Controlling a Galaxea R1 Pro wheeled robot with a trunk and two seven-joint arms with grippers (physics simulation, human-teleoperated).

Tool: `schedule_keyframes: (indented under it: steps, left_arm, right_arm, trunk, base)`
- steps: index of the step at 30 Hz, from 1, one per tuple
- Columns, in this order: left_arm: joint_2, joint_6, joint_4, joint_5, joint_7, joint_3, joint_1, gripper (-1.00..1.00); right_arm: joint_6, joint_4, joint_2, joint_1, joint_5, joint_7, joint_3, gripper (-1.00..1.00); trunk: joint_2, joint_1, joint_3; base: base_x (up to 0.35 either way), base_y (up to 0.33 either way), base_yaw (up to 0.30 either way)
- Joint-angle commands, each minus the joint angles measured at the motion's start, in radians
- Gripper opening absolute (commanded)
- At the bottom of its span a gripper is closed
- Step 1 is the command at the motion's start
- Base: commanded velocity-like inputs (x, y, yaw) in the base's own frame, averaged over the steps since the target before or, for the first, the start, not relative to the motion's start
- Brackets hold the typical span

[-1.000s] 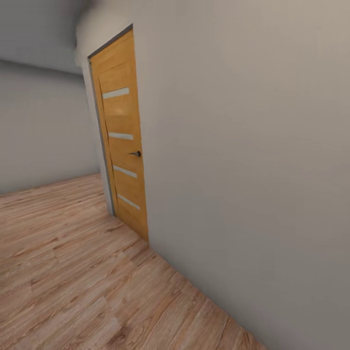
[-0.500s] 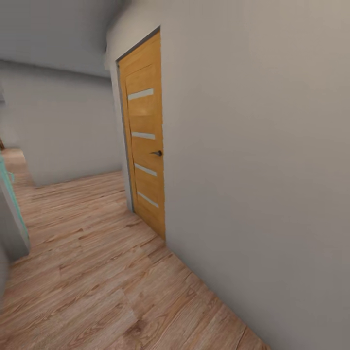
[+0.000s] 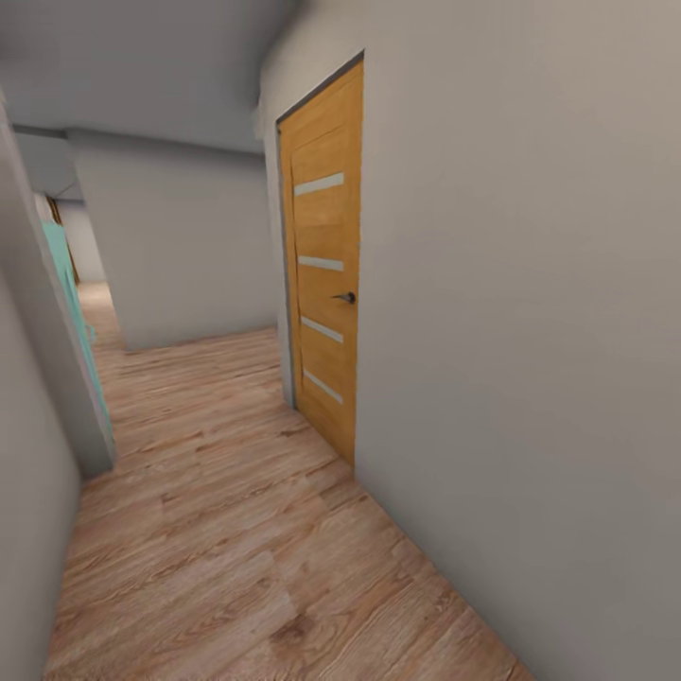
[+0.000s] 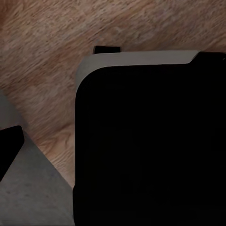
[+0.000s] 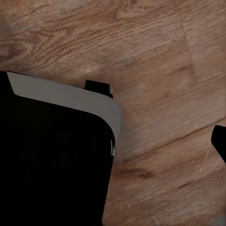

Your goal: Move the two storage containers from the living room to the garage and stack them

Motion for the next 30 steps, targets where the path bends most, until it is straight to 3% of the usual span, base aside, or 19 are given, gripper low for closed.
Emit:
schedule_keyframes:
  steps: [1, 7, 15, 30]
  left_arm:
    - [0.000, -0.003, 0.001, 0.002, 0.001, 0.001, 0.000, 1.00]
    - [0.001, -0.003, 0.001, 0.004, 0.001, 0.002, 0.000, 1.00]
    - [0.002, -0.003, 0.002, 0.062, -0.001, 0.000, 0.000, 1.00]
    - [0.002, -0.003, 0.002, 0.068, -0.001, -0.001, 0.000, 1.00]
  right_arm:
    - [-0.006, 0.003, 0.000, -0.001, -0.008, 0.000, 0.008, 1.00]
    - [-0.005, 0.003, -0.001, -0.001, -0.008, 0.000, 0.008, 1.00]
    - [-0.005, 0.003, -0.001, -0.001, -0.011, 0.000, 0.008, 1.00]
    - [-0.006, 0.003, -0.002, -0.001, -0.009, 0.000, 0.008, 1.00]
  trunk:
    - [-0.001, 0.000, -0.001]
    - [-0.001, 0.000, -0.003]
    - [-0.001, 0.000, -0.003]
    - [-0.001, 0.000, -0.003]
  base:
    - [0.088, 0.000, 0.270]
    - [0.246, 0.000, 0.188]
    - [0.316, 0.000, 0.032]
    - [0.321, 0.000, 0.253]
